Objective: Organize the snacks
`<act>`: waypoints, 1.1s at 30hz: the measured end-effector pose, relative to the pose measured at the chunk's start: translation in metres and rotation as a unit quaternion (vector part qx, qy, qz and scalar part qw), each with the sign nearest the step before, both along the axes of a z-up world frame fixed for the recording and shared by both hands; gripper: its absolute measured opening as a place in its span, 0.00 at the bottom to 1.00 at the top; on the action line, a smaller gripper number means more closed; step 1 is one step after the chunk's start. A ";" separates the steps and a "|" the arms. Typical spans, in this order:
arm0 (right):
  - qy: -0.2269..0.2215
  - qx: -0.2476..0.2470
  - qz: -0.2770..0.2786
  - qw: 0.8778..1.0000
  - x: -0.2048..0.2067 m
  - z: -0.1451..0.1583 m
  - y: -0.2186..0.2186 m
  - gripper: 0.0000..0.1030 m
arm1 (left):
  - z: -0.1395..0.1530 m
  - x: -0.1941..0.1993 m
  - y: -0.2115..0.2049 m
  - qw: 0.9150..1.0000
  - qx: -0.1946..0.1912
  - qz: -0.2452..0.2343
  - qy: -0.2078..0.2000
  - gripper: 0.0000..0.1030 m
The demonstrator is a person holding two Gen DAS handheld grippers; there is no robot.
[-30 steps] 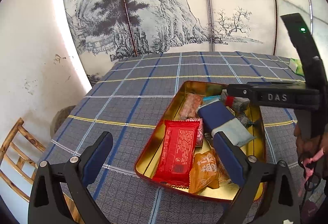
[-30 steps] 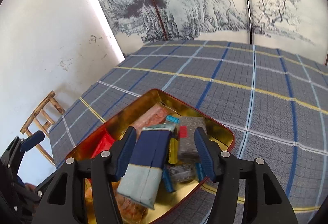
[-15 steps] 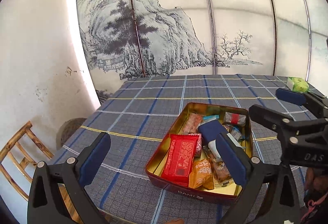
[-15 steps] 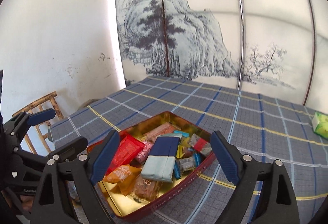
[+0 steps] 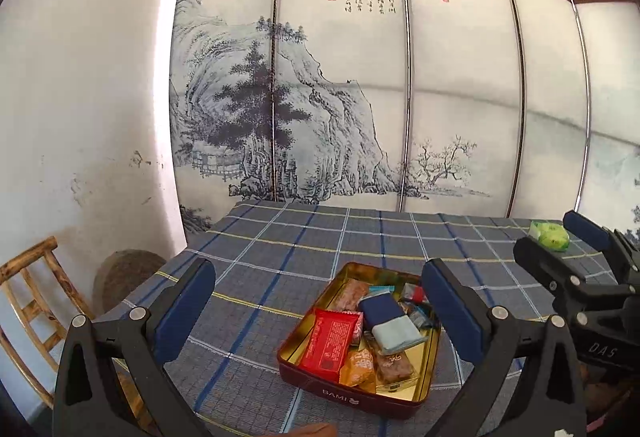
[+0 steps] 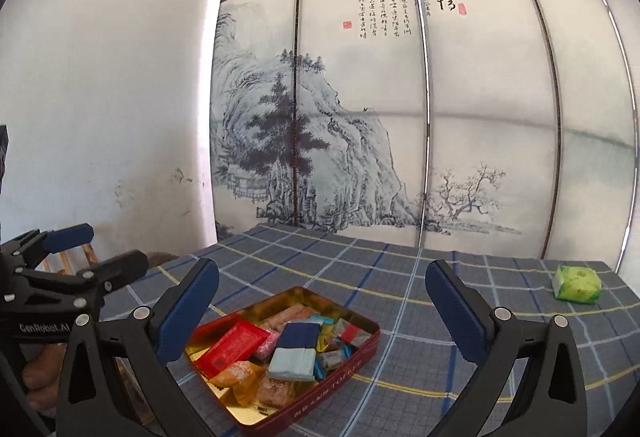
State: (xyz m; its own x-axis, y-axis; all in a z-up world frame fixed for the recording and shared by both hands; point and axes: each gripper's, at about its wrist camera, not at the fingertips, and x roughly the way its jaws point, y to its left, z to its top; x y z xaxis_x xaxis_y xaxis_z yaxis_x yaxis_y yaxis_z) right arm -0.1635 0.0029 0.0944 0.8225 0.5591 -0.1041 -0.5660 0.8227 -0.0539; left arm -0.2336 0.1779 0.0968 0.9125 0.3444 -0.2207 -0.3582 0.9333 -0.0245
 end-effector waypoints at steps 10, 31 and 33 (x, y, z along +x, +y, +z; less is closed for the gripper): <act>-0.010 -0.006 -0.012 1.000 -0.019 -0.001 0.000 1.00 | 0.012 -0.013 -0.001 1.000 0.004 0.006 -0.029 1.00; -0.005 -0.025 -0.006 1.000 -0.022 -0.007 0.007 1.00 | 0.011 -0.012 -0.004 1.000 0.009 0.006 -0.024 1.00; -0.003 -0.027 -0.006 1.000 -0.022 -0.008 0.008 1.00 | 0.010 -0.012 -0.004 1.000 0.009 0.006 -0.023 1.00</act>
State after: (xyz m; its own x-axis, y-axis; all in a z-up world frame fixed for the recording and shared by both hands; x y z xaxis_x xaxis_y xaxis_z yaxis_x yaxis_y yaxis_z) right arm -0.1851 0.0111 0.0861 0.8297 0.5432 -0.1287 -0.5559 0.8250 -0.1020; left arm -0.2459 0.1739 0.1071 0.9173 0.3584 -0.1732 -0.3678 0.9296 -0.0244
